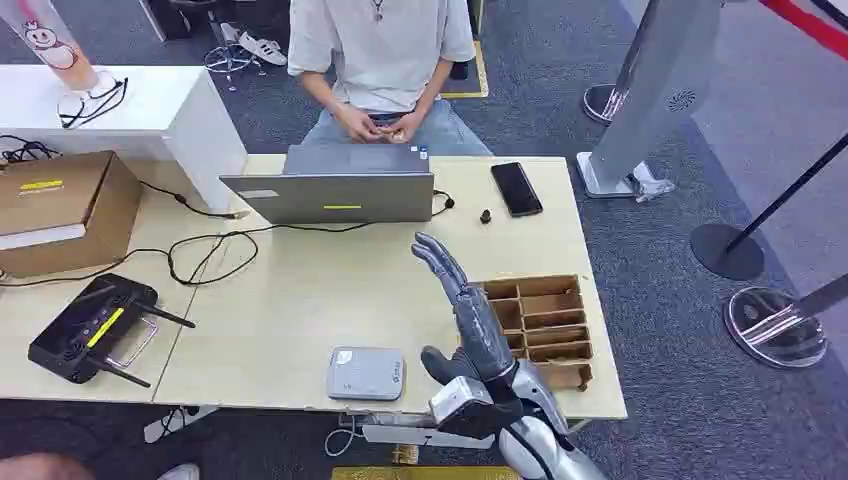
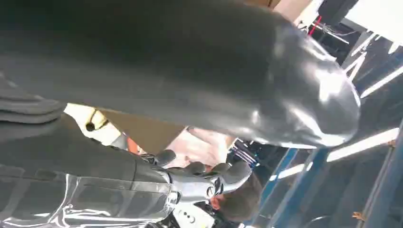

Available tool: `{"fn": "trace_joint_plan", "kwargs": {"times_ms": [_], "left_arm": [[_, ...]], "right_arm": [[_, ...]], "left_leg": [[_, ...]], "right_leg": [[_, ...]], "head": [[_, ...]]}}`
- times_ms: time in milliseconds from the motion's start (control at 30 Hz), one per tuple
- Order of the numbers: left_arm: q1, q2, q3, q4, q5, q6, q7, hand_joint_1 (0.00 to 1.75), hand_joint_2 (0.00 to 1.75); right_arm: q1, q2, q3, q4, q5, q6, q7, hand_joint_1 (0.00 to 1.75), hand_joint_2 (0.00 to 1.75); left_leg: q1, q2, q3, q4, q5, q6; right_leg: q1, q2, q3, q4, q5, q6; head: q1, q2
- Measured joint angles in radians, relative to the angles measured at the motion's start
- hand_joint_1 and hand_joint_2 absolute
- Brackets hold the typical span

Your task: Pass the card to the sensor for recognition and then transmit it.

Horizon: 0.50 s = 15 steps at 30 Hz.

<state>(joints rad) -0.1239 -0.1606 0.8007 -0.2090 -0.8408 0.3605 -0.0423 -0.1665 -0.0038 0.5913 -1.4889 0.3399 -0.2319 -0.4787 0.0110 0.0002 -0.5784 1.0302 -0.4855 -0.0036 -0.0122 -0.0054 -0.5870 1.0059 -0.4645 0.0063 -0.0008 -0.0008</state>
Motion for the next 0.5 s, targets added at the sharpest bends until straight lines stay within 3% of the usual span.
{"fn": "trace_joint_plan", "kwargs": {"times_ms": [500], "left_arm": [[-0.002,0.000,0.000,0.000,-0.021,-0.001,0.006,0.00,0.00]], "right_arm": [[-0.102,0.000,0.000,0.014,0.104,-0.035,0.045,0.00,0.00]], "left_leg": [[0.000,0.000,0.000,0.000,0.000,0.000]], "right_leg": [[0.000,0.000,0.000,0.000,0.000,0.000]], "head": [[0.000,0.000]]}}
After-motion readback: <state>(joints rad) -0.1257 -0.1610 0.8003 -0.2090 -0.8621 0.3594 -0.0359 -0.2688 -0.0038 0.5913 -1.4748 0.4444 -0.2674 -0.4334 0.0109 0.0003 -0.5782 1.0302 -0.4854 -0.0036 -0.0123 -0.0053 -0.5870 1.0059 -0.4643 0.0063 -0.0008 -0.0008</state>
